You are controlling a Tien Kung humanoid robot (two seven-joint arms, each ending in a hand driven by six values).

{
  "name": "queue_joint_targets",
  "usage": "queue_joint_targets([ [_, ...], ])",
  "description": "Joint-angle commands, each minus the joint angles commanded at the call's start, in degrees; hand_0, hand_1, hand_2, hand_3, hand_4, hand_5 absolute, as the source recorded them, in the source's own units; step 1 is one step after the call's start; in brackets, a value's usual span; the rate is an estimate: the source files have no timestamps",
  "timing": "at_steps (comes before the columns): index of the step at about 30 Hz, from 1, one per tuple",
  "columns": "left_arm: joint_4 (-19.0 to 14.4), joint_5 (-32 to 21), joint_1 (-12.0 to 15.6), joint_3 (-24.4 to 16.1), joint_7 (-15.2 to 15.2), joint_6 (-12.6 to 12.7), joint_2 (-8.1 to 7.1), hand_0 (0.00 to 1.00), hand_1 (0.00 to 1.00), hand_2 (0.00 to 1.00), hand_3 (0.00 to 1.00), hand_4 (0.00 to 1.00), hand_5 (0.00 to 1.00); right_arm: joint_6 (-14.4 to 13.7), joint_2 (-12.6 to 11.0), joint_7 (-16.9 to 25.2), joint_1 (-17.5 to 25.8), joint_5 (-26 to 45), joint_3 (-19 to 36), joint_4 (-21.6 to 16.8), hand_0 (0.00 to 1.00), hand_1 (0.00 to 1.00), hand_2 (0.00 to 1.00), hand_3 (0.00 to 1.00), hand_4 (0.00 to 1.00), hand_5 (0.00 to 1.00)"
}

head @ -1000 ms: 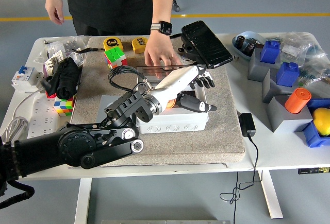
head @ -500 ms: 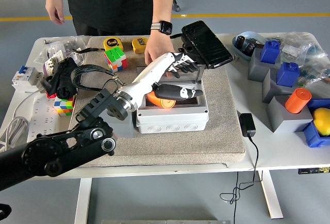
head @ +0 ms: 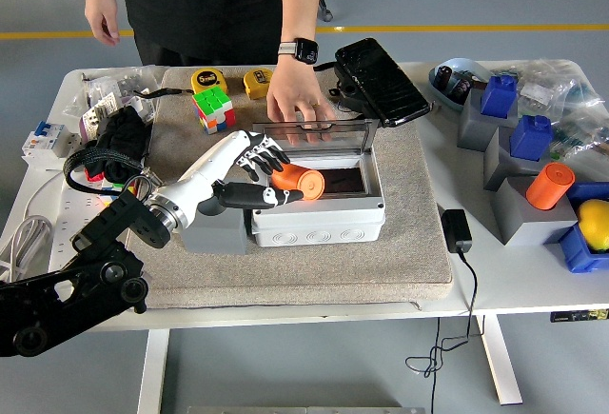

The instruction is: Fetch the battery,place it into the box,close the lid of the box

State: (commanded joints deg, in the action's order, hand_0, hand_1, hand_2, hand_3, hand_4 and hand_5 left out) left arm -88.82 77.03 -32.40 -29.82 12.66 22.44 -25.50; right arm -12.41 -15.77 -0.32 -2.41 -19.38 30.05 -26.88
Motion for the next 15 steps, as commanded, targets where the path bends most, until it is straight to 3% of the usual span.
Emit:
queue_joint_targets([
  [15,3.51,-3.67,-4.39,4.32,-1.09,0.07,5.42,0.373,0.521,0.525,0.535,0.950,0.398,-0.06,0.03,0.04,-0.07,0.36,-0.65,0.09,0.607,0.634,0.595,0.567,0.905,0.462],
])
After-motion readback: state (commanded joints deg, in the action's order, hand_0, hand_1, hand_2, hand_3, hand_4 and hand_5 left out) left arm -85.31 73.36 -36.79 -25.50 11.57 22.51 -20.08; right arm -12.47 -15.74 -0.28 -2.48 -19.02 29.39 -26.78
